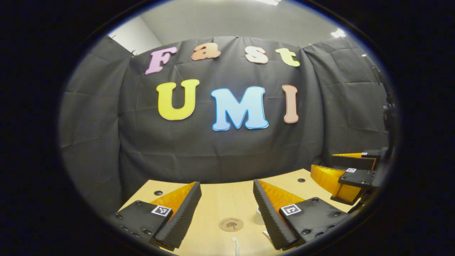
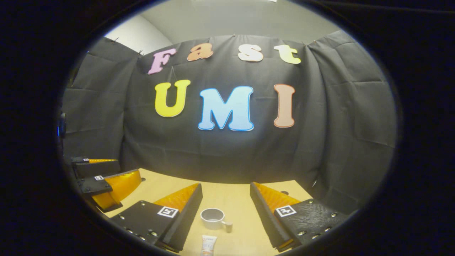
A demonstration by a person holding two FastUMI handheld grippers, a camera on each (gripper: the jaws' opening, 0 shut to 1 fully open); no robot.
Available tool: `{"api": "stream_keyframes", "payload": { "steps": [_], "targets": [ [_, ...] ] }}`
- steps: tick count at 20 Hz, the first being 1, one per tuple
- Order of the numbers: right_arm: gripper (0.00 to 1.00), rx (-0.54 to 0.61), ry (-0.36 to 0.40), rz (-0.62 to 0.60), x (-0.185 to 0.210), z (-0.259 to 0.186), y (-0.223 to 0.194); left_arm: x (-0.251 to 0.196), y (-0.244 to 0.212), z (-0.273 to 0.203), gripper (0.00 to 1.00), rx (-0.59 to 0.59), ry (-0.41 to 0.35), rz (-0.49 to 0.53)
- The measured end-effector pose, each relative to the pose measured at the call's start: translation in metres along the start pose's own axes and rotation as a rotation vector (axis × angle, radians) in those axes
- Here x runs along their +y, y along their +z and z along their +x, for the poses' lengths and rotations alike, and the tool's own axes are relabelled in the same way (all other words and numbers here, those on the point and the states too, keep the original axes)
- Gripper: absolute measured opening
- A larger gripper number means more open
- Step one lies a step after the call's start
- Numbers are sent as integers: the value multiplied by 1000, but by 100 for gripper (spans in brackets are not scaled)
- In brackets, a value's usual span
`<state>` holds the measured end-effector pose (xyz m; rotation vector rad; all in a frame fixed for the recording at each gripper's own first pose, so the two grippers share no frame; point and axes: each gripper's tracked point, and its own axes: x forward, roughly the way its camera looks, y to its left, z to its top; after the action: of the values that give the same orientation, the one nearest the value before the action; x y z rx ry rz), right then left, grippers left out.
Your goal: Put the toothbrush and toothpaste on the desktop into the cup, then pick up the cup and place it on the coaster on the desktop.
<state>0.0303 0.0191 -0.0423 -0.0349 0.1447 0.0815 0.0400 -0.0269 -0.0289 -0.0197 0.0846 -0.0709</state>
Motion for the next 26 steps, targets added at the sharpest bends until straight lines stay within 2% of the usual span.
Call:
{"api": "stream_keyframes", "payload": {
  "steps": [2, 3, 5, 6, 7, 8, 12, 14, 16, 17, 18, 19, 20, 26],
  "targets": [
    [84, 36, 20, -5, 4, 7, -10, 4, -11, 4, 92, 28, 3, -23],
    [84, 46, 27, -6, 6, 7, -14, 7, -18, 7, 95, 42, 8, -30],
    [84, 82, 45, -11, 13, 12, -29, 10, -35, 11, 93, 77, 11, -28],
    [84, 108, 57, -13, 17, 14, -38, 11, -47, 13, 95, 104, 11, -22],
    [84, 137, 70, -13, 19, 15, -51, 13, -59, 15, 93, 128, 9, -18],
    [86, 168, 81, -12, 22, 15, -64, 14, -71, 17, 96, 154, 8, -11],
    [84, 267, 117, -15, 26, 14, -113, 13, -121, 14, 96, 247, -7, 5],
    [84, 318, 133, -25, 29, 14, -136, 11, -146, 12, 93, 303, -24, 0],
    [84, 374, 149, -32, 32, 14, -159, 9, -167, 8, 96, 354, -40, -13],
    [84, 401, 157, -31, 34, 16, -169, 9, -178, 8, 93, 380, -43, -17],
    [85, 425, 167, -24, 36, 15, -178, 8, -188, 8, 99, 404, -47, -22],
    [84, 457, 178, -15, 39, 16, -188, 9, -198, 7, 99, 433, -49, -26],
    [84, 493, 181, -9, 41, 17, -199, 9, -209, 5, 96, 459, -49, -31],
    [84, 681, 157, 17, 37, 12, -260, 6, -287, -8, 98, 668, -61, -60]
  ]
}}
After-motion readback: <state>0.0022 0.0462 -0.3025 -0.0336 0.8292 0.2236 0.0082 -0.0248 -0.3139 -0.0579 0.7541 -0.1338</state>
